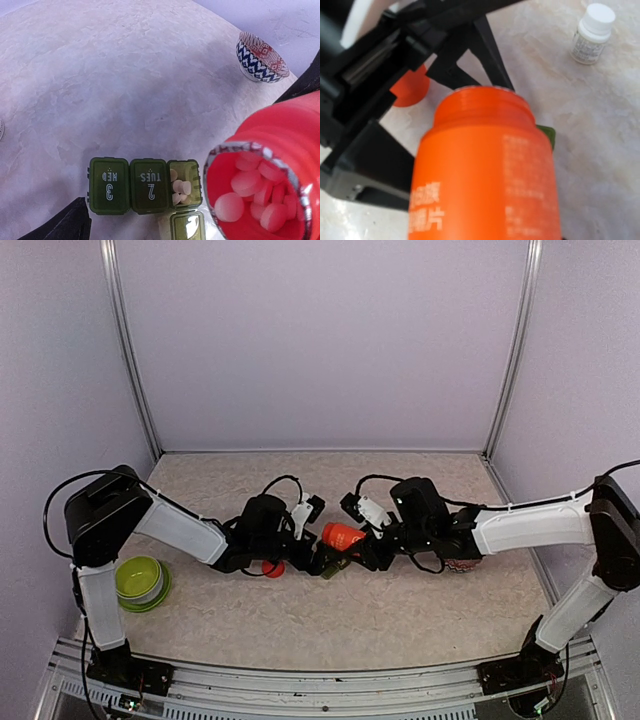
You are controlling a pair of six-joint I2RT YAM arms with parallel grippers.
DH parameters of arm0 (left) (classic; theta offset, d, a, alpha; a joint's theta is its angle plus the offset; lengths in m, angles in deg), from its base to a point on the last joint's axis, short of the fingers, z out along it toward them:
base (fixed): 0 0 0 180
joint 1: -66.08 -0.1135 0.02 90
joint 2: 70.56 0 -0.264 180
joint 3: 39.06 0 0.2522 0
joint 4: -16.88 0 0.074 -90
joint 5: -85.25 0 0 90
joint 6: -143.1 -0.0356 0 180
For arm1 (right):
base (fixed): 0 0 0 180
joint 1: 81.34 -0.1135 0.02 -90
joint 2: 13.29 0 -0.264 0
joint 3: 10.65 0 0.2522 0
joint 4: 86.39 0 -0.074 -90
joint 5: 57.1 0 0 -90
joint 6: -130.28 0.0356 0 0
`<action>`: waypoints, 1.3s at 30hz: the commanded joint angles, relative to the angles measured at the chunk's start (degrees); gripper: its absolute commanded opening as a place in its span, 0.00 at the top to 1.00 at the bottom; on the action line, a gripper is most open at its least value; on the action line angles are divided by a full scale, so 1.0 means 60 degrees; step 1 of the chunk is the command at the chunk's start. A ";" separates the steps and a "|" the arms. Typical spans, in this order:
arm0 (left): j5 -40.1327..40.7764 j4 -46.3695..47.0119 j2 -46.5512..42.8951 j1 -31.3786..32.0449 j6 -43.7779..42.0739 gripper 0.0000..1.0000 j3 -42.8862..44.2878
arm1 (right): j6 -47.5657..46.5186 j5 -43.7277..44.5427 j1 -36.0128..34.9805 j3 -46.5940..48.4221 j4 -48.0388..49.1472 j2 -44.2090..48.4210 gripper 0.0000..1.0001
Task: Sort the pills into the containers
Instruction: Pour the pill into the compartment of the pill container, then pick up the lid of the pill bottle from the center of the board.
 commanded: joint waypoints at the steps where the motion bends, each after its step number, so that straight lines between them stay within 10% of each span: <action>1: 0.0046 0.0524 -0.0364 -0.0085 0.0037 0.01 -0.0100 | 0.0119 -0.0241 -0.0158 -0.0408 0.0753 0.0518 1.00; 39: 0.0002 0.0965 -0.0980 -0.0054 0.0147 0.01 -0.0735 | -0.0277 0.0965 -0.0166 -0.5585 0.9454 0.4871 1.00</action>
